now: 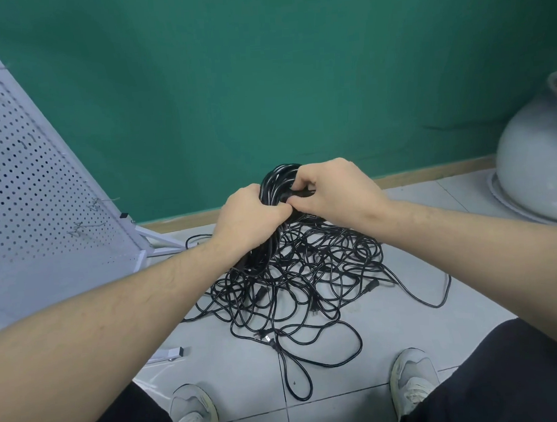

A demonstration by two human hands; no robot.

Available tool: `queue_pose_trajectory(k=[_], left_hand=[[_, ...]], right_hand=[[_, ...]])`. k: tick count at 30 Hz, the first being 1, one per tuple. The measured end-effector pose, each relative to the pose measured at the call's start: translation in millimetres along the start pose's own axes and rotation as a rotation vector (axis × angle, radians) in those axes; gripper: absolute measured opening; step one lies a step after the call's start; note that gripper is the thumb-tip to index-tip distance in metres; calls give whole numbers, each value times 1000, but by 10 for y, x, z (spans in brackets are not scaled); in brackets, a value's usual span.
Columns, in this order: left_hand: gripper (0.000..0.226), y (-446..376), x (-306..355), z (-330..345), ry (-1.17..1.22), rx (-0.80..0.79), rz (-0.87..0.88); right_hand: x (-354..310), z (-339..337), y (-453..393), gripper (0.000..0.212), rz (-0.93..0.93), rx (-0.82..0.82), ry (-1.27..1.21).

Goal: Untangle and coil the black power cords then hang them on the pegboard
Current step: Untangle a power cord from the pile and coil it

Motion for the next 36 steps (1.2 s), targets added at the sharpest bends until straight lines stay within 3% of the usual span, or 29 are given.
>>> queue_pose_trajectory(k=[3,7,11,14,19,25,27,31,34,36], left_hand=[[22,30,-3,6,-13,-11,19],[30,68,11,23,17,-10,-10],[32,29,-3,-22,37,-5,-42],[29,11,-37,-75,5,18,-17],[25,42,76,-89,-22,46,50],[18,77,192,-153,-16,80,129],[18,119,231,-126,-63,65,190],[26,156,181,-5,-90,-32,208],[44,141,131,56,1,-133,173],[36,120,116,85,60,-183,134]], right_hand=[[45,20,53,13,39,-29,-39],[-130,4,25,26,-186,-27,353],[-177,31,78,29,-282,-79,297],[-221,45,110,30,-262,-109,198],[-240,-125,-8,17,-260,-4,204],[-87,-266,-105,53,-90,126,321],[-11,-164,-76,60,-40,47,220],[185,149,46,48,272,-135,-346],[226,233,89,39,349,-142,-489],[231,235,84,37,344,-124,-512]])
Point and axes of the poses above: each hand's wrist, its own y-axis away from the middle knuckle, its own z-axis out of the palm, x = y × z, the point moved 7 cm from there along -y, towards the middle knuckle, and after that the axes turned 15 degrees about x, right-handed, at the moved point
